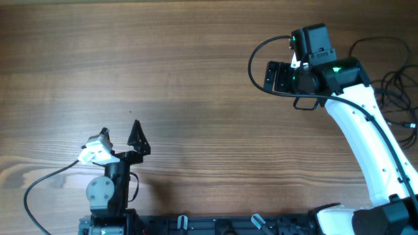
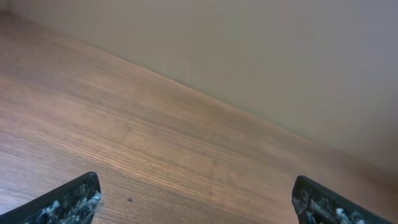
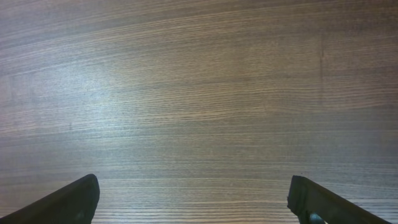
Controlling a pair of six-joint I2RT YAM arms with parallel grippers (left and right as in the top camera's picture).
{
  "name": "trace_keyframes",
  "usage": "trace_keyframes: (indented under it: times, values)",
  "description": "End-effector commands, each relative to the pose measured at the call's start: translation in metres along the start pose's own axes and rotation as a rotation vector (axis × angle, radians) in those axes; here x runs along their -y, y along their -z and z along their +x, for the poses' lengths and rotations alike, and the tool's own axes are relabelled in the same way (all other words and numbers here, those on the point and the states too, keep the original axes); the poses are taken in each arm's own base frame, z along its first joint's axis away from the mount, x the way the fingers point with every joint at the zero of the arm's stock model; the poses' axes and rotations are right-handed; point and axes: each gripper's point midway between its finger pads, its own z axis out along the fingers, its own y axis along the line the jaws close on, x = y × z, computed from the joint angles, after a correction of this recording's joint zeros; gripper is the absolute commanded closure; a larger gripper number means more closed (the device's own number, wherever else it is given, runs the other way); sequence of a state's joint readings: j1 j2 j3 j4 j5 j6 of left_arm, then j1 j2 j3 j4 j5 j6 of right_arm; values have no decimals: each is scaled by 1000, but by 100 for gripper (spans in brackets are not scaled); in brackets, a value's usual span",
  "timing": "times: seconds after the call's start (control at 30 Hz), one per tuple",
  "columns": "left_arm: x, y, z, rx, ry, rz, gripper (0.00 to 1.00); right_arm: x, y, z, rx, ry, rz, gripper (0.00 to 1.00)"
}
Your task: Untangle cables
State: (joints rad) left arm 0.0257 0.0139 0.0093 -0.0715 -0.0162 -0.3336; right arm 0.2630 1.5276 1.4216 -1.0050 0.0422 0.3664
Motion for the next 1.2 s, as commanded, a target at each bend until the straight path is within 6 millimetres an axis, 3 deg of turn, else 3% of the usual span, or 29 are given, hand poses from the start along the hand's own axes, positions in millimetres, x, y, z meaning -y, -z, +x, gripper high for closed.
trace_keyframes:
  times: [0.0,0.7,0.77,0.87,0.93,1.03,1.17]
  values:
    - [7,1,4,-16,-34,45,0,0,1,1,4,-9,-1,0]
    - [7,1,4,-16,-34,45,0,1,3,-2,17,2,2,0]
    - [7,1,4,-16,-34,45,0,-4,13,-19,107,-2,-24,0]
    - [7,1,4,-16,-34,45,0,-42,40,-58,336,193,-214,0]
    - [7,1,4,-16,-34,45,0,-50,57,-68,466,227,-268,0]
    - [7,1,4,-16,-34,45,0,-49,71,-64,674,227,-324,0]
    - [7,1,4,-16,-34,45,0,-35,71,-28,879,223,-376,0]
